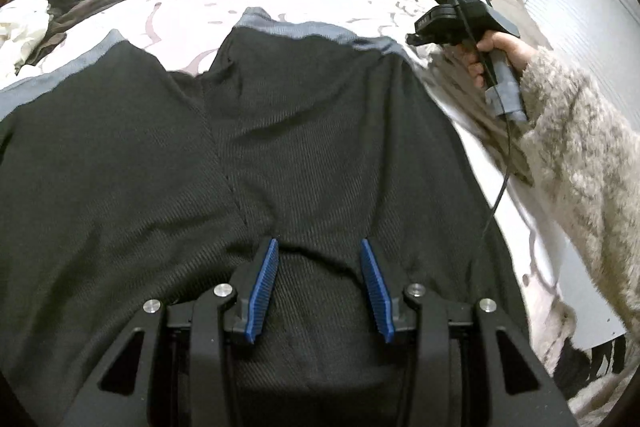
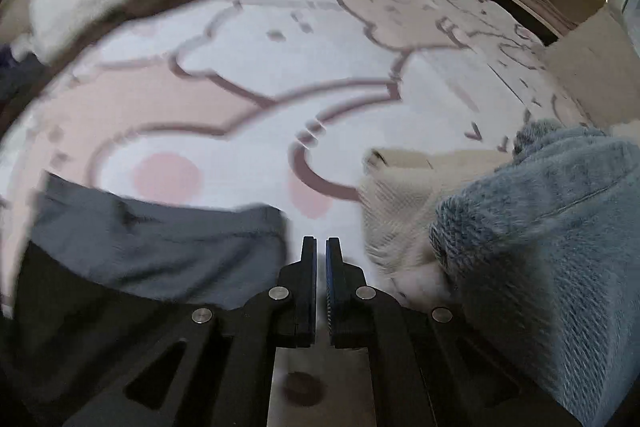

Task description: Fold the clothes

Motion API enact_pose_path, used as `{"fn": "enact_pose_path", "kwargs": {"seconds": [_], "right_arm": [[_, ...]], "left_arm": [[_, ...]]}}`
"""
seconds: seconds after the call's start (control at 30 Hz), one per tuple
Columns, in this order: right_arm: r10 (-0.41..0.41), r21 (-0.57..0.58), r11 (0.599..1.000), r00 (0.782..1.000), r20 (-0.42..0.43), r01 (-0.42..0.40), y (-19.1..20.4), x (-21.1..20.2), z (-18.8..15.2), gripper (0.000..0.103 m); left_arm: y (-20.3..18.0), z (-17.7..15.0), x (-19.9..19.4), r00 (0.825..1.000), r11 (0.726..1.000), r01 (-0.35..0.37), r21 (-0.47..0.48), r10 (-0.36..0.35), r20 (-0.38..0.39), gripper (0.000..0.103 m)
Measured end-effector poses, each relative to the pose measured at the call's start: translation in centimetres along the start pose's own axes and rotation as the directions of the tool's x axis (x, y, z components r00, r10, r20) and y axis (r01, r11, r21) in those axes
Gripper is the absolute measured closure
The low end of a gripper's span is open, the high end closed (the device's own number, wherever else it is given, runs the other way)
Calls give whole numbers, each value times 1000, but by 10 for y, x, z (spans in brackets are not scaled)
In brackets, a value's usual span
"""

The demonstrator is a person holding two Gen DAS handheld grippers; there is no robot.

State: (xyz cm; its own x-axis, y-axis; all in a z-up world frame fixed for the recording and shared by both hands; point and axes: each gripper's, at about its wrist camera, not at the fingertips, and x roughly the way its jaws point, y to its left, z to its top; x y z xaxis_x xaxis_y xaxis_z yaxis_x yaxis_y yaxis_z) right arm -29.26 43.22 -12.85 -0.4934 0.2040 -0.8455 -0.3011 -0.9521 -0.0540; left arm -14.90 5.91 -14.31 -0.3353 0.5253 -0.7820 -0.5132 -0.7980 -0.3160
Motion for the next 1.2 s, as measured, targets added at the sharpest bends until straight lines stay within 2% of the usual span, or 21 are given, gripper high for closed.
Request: {"fn": "enact_pose_path", "kwargs": {"seconds": [0.1,0.2,0.3,0.37,0.4,0.47,0.57,0.67,0.73,0.87,0.93,0.97,1.0,1.07,1.17,1.2], "right_arm": [[158,-135,978,987,-8,-157,42,-13,4,100],[270,-280,917,959,-89,-284,101,-10,10,100],[276,-344,879,941,-194,-329,154,16,13,100],[222,-377,881,954,-201,-285,176,37,16,100],[201,-383,886,962,-186,-260,182,47,19,101],[203,-318,916,966,-157,-244,179,60,33,101],[261,-160,946,954,-145,-283,163,64,51,100],[299,-107,945,950,-87,-307,140,34,56,100],[310,-126,941,949,-61,-315,126,8,51,100],[332,-225,913,940,-76,-341,100,-52,7,100],[352,-260,895,932,-90,-363,88,-82,-28,100],[370,-264,885,924,-103,-384,82,-96,-48,100],[391,-268,873,913,-118,-408,79,-105,-66,100],[445,-275,838,882,-158,-472,74,-121,-108,100],[483,-290,794,844,-233,-534,75,-123,-164,100],[481,-296,787,839,-257,-542,78,-121,-180,100]], "left_arm": [[-10,5,-12,998,998,51,22,-51,32,60],[-22,-2,-18,995,992,100,74,-102,24,60],[-30,-16,-14,994,987,110,118,-109,-7,60],[-32,-27,-8,994,985,104,136,-101,-30,60],[-33,-33,-5,995,984,101,145,-96,-41,60],[-35,-44,0,994,982,96,164,-87,-64,60],[-37,-46,-2,994,979,104,174,-95,-59,58],[-35,-43,-5,991,980,129,153,-121,-60,58],[-36,-44,-9,988,978,151,144,-143,-61,58],[-51,-52,-19,984,970,176,168,-168,-62,57],[-59,-59,-22,982,967,186,175,-176,-73,57],[-64,-63,-23,980,965,191,178,-180,-80,57],[-67,-66,-24,979,964,196,177,-183,-88,52],[-73,-71,-23,976,964,204,173,-187,-107,47],[-71,-71,-34,972,967,229,113,-221,-73,47],[-70,-70,-40,972,968,234,93,-230,-55,47]]}}
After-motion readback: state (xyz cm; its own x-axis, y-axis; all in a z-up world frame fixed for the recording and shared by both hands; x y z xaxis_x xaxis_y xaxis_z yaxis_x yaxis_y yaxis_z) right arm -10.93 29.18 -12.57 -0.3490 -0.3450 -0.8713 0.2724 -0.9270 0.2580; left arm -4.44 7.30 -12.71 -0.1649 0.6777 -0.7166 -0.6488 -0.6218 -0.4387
